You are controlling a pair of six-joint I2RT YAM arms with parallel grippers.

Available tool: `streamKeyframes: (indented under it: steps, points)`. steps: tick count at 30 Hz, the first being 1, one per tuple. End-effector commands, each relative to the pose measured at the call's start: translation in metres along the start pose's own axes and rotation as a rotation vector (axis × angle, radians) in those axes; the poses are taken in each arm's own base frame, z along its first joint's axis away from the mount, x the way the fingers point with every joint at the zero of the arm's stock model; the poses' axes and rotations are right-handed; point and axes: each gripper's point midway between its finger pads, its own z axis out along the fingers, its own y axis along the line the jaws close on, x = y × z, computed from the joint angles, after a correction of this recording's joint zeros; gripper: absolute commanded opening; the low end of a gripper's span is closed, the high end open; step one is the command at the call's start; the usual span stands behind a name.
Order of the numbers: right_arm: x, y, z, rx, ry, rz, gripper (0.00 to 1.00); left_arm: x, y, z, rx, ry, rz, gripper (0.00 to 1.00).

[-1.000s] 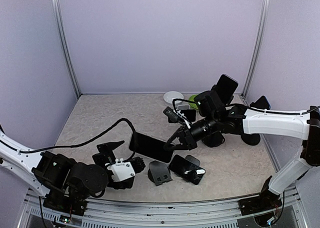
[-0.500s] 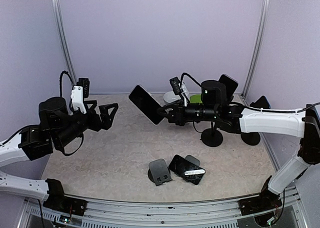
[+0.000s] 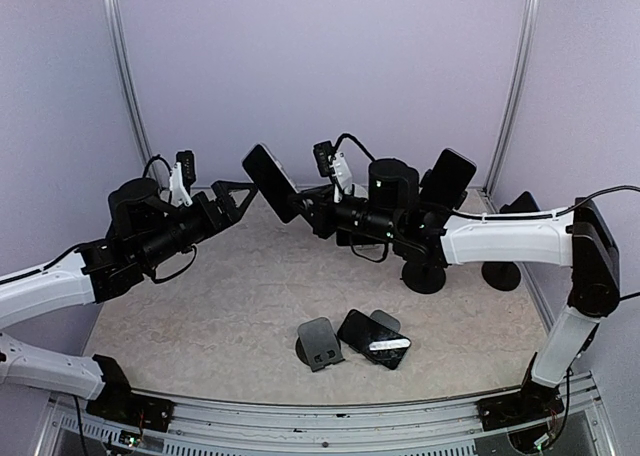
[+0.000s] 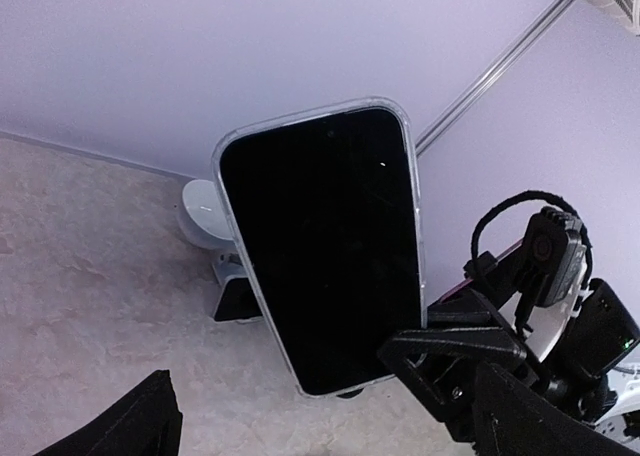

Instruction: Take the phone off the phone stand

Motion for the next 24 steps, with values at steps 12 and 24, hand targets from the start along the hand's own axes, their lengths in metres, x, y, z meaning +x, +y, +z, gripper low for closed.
streamKeyframes:
  steps: [12,24]
  points:
    - [-0.024,0.027,0.02,0.027,-0.1,-0.067,0.0,0.002,-0.009,0.041,0.133,0.009,-0.244,0.99]
    - [-0.009,0.041,0.029,0.009,-0.064,-0.091,0.0,0.003,0.008,0.057,0.071,0.009,-0.301,0.93]
